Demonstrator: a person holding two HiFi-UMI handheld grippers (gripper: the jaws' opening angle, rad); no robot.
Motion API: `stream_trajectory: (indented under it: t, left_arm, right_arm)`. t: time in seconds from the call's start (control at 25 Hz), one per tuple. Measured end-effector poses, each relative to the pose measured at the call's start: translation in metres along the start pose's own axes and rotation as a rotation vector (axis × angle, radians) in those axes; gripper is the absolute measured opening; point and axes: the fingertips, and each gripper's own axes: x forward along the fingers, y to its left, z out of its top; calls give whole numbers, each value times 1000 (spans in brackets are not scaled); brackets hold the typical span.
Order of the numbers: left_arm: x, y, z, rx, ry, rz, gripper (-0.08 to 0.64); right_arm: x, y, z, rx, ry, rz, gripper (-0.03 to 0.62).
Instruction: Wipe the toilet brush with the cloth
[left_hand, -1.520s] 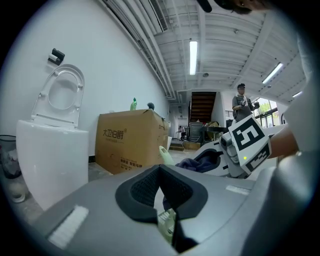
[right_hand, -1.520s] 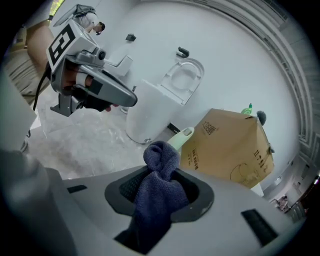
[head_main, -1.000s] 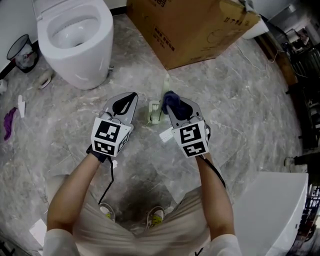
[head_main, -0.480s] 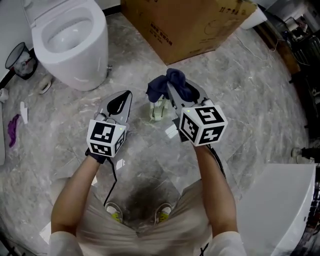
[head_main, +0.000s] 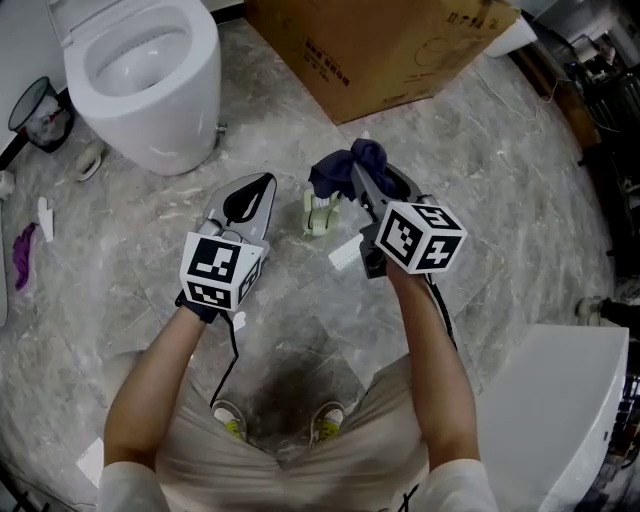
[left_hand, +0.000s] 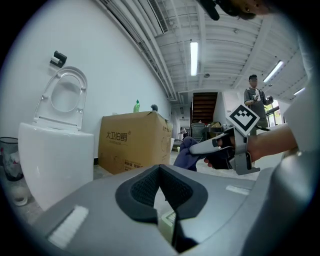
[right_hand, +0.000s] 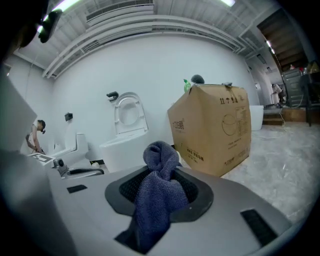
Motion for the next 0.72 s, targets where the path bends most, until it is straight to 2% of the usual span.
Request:
stream_trajectory:
  t: [0.12, 0.2, 0.56, 0.72]
  left_arm:
    - [1, -1, 3, 4, -9, -2, 2]
    - [2, -1, 2, -2, -5, -2, 2]
    - [2, -3, 10, -18, -30, 9, 2]
    - [2, -5, 13, 56, -39, 4, 2]
  right_arm:
    - [-3, -8, -7, 93, 12, 7, 118]
    - [-5, -10, -14, 119, 30, 10, 117]
    - [-10, -15, -53, 105, 145, -9, 118]
    - [-11, -16, -58, 84, 162, -16, 118]
